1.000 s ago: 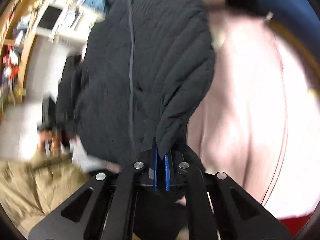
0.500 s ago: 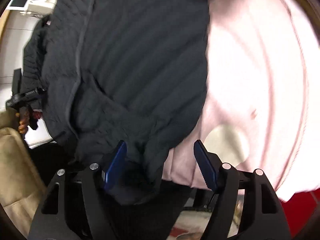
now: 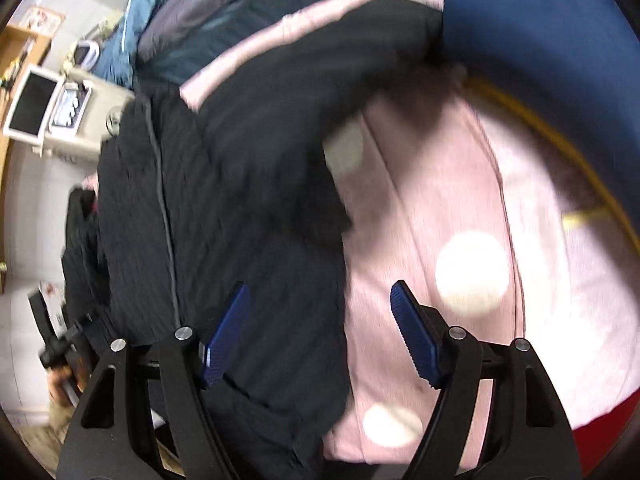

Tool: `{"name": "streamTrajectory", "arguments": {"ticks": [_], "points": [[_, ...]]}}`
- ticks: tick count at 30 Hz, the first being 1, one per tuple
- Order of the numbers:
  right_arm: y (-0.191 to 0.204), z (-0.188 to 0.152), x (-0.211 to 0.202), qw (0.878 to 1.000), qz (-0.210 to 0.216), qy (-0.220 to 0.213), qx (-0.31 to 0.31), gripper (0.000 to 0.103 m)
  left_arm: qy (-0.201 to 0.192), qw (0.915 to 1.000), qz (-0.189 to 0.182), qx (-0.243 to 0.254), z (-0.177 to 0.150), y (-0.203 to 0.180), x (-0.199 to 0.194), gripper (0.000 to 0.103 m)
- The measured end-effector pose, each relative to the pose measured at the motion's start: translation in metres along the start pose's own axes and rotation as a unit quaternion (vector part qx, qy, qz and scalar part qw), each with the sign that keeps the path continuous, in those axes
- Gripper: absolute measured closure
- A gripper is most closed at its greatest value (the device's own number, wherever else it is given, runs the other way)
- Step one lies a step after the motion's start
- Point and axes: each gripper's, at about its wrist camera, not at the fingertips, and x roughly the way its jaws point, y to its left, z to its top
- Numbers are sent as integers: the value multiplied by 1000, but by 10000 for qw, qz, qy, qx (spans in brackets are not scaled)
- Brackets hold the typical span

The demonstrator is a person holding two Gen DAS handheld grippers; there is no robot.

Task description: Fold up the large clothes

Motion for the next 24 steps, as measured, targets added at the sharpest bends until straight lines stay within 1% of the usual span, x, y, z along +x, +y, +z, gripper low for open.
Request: {"name": "streamTrajectory", "arguments": {"ticks": [1,2,3,6,7,9,12,16,21,22,23,24], "points": [[7,3,2,9999,5,-91,42,27,8,10000,-75,-1,-1,-4,0,23],[5,13,0,9997,-10,-224,117,24,23,9999,-143,3,-2,-9,1,23],[3,22,-2,9993,-18,-332,189,24,34,9998,-184,20,-8,-5,2,23],[-13,48,-9,9970,87,-547,535,24,107,9995,-234,194,-11,-21,6,23],[-22,58,-12,9954,157,-618,713,24,122,9994,-221,246,-15,-20,16,23],[-25,72,-6,9915,332,-722,1032,24,153,9993,-176,304,-21,-22,16,23],[-43,99,1,9858,473,-730,1435,24,196,9995,-155,218,-25,-21,18,23],[-54,122,24,9818,445,-616,1743,24,169,9998,-105,95,-30,-12,12,23],[-47,133,62,9808,498,-496,1817,24,187,9998,-42,-66,-37,-1,8,22],[-43,134,71,9809,551,-445,1811,26,201,9997,-38,-90,-38,2,7,22],[-40,136,75,9810,606,-424,1796,45,218,9997,-33,-122,-39,3,7,22],[-35,136,76,9814,654,-439,1751,52,226,9996,-32,-140,-41,6,6,22]]}}
